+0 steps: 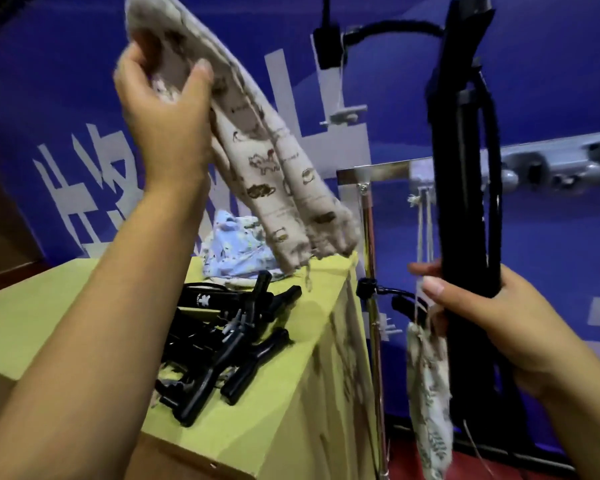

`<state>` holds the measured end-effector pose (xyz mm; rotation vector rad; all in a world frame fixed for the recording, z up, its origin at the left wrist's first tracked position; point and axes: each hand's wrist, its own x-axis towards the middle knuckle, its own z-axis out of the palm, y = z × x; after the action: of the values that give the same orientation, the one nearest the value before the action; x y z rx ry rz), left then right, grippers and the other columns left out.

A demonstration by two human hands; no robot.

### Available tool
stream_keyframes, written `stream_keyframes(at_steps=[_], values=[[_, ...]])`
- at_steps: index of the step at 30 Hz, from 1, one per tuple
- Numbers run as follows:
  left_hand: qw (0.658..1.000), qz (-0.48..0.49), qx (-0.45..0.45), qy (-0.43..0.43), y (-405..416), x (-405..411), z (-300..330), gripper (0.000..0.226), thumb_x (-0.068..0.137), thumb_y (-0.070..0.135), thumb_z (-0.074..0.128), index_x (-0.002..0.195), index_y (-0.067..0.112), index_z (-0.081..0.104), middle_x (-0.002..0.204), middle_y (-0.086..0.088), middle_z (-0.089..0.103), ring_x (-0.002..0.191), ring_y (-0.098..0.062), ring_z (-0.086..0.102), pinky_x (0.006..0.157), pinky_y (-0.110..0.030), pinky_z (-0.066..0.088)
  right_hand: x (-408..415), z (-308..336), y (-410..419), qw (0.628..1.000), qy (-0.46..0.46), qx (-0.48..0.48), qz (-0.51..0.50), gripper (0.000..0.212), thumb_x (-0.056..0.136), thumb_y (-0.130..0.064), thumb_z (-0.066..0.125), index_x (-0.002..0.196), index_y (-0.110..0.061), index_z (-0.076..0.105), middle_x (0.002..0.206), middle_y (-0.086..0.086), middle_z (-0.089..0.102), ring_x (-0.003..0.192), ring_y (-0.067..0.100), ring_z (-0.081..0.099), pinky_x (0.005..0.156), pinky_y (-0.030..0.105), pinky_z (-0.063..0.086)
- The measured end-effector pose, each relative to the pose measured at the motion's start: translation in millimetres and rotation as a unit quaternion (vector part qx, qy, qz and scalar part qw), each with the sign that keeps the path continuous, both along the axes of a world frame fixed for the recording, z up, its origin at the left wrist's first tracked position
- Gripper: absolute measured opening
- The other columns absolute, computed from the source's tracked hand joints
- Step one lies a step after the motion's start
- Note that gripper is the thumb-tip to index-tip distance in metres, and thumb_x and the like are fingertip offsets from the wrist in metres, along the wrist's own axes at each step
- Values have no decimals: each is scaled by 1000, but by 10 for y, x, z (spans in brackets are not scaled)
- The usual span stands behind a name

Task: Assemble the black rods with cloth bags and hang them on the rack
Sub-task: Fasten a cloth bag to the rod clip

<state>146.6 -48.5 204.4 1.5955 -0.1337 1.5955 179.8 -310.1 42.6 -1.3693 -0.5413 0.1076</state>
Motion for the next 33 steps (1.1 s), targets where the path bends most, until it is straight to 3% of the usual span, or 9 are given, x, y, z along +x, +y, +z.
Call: stream_keyframes(at_steps=[6,10,13,15,18,22,27,31,33], values=[[946,-297,-128,20,-464,-180,-348,70,76,24,72,133,-4,43,126,-26,57,112,-38,60,92,-53,50,-105,59,-250,994,27,71,-72,23,72,5,70,80,-10,55,49,-1,60,41,9,55,42,21,45],[927,-302,-207,84,-844,-257,-1101,47,86,24,63,126,1,53,127,-25,57,116,-38,58,98,-55,45,-242,67,-570,989,15,84,-122,26,69,-1,75,79,-17,58,54,-11,65,51,0,59,49,16,48],[907,-297,-253,161,-1184,-307,-1778,19,92,3,51,104,11,63,100,-5,71,92,-16,68,88,-31,54,-346,109,-808,979,-12,51,-195,18,76,-8,72,83,-19,59,60,-12,66,51,-6,58,50,14,48],[898,-246,-223,290,-1271,-332,-2159,20,90,2,55,100,18,62,92,2,73,74,-5,65,68,-20,53,-416,131,-918,972,-30,46,-229,20,74,-12,73,88,-16,60,69,-9,64,53,-8,57,51,13,47],[854,-104,-44,508,-1297,-323,-2473,24,84,14,65,105,25,61,119,-6,58,96,-16,60,82,-27,46,-487,102,-950,963,-44,39,-263,30,71,-16,77,94,-15,60,76,-4,64,64,2,63,57,20,50],[916,-140,-56,371,-1609,-472,-2170,21,84,43,62,71,27,62,78,1,65,73,-13,61,65,-21,45,-451,28,-856,952,-85,-22,-293,34,67,-19,81,80,-29,51,80,-12,63,76,2,63,70,24,52],[882,-268,30,386,-1981,-480,-1857,55,64,74,60,81,22,60,61,16,58,57,-1,52,56,-19,44,-417,-91,-638,963,-94,-68,-244,35,65,-15,81,76,-26,50,70,-13,57,65,2,54,66,25,48],[846,-345,-53,404,-1895,-412,-1929,13,80,37,69,74,26,67,74,3,66,74,-17,61,75,-45,52,-408,-139,-703,967,-97,-82,-222,35,65,-14,82,81,-29,55,79,-13,64,76,2,62,73,24,53],[820,-394,-113,399,-1808,-410,-1942,8,78,25,65,72,23,69,73,-4,67,69,-19,62,67,-36,54,-390,-155,-778,967,-90,-87,-221,36,65,-13,82,85,-29,56,84,-12,65,80,5,64,77,26,54]])
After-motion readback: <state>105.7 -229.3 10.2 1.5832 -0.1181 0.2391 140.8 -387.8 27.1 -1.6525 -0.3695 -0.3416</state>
